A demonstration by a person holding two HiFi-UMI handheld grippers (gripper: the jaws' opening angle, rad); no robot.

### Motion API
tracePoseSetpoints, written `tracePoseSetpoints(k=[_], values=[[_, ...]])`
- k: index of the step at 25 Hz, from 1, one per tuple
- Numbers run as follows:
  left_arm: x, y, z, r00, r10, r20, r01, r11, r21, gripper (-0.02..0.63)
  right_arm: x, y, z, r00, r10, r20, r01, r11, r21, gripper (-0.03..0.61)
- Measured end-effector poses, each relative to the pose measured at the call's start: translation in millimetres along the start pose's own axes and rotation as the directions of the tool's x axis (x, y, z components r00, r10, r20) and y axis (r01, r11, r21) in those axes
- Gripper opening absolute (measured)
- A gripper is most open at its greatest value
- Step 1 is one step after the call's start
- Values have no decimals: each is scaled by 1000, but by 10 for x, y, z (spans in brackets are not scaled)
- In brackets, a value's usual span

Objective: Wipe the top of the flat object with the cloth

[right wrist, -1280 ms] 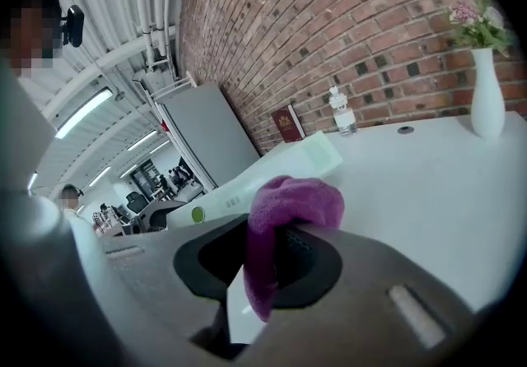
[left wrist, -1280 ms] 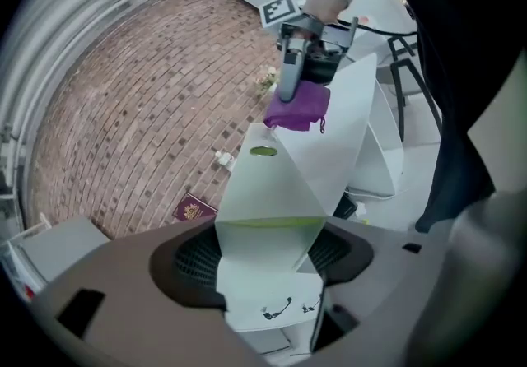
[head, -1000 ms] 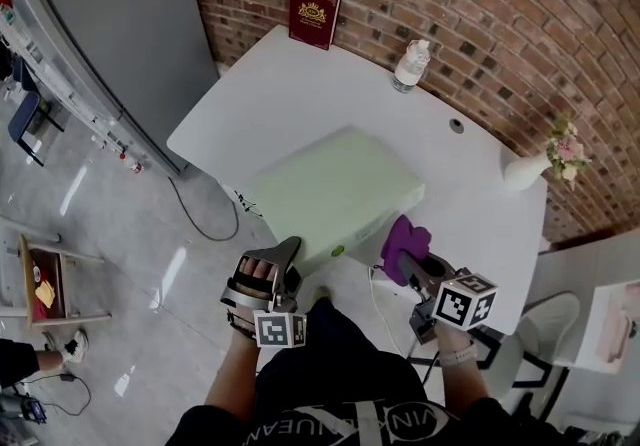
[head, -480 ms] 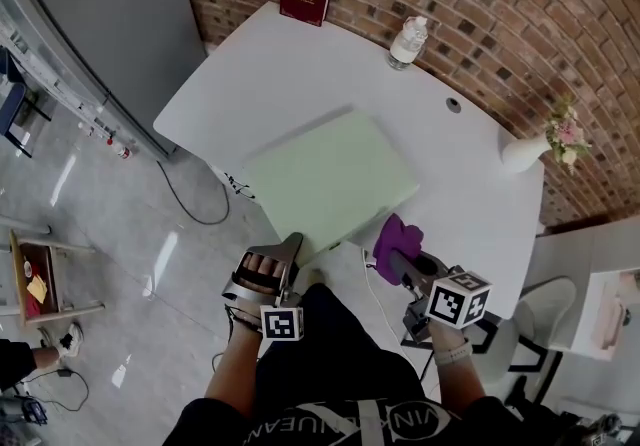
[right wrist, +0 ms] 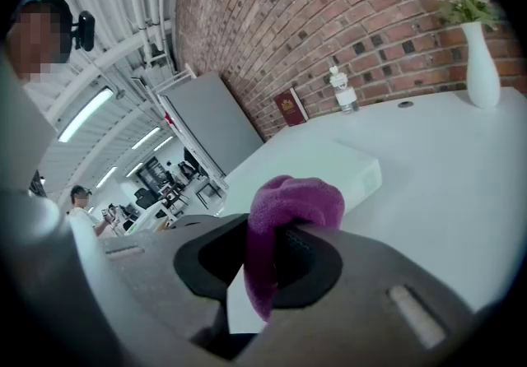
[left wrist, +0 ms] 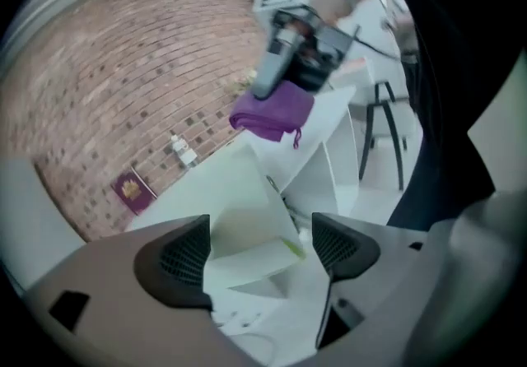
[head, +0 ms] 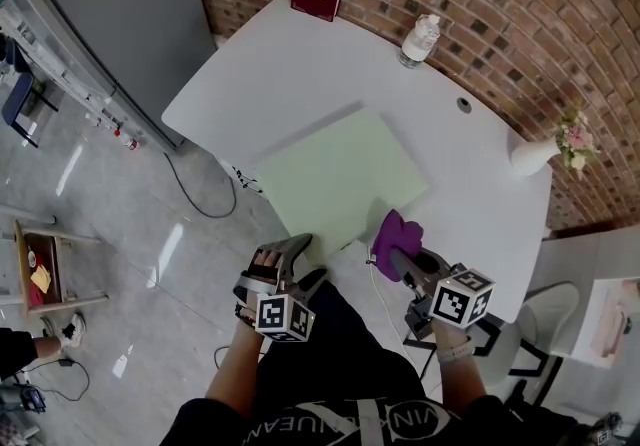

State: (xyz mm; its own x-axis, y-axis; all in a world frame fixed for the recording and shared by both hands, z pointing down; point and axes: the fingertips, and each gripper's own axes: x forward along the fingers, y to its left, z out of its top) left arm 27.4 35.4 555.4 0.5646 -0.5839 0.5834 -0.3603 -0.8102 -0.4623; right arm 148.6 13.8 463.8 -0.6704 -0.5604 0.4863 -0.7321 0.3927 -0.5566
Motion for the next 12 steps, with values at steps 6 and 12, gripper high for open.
tracePoseSetpoints(k=[6,12], values=[[-267,324,212,963,-35,267,175,836,-520,354,248,335,261,982,188,14,-186,978,-98,61],[-620,855,140,911,185,368,174,637,-751,90,774,714,529,942,313,-117,-333,913,-235,61]])
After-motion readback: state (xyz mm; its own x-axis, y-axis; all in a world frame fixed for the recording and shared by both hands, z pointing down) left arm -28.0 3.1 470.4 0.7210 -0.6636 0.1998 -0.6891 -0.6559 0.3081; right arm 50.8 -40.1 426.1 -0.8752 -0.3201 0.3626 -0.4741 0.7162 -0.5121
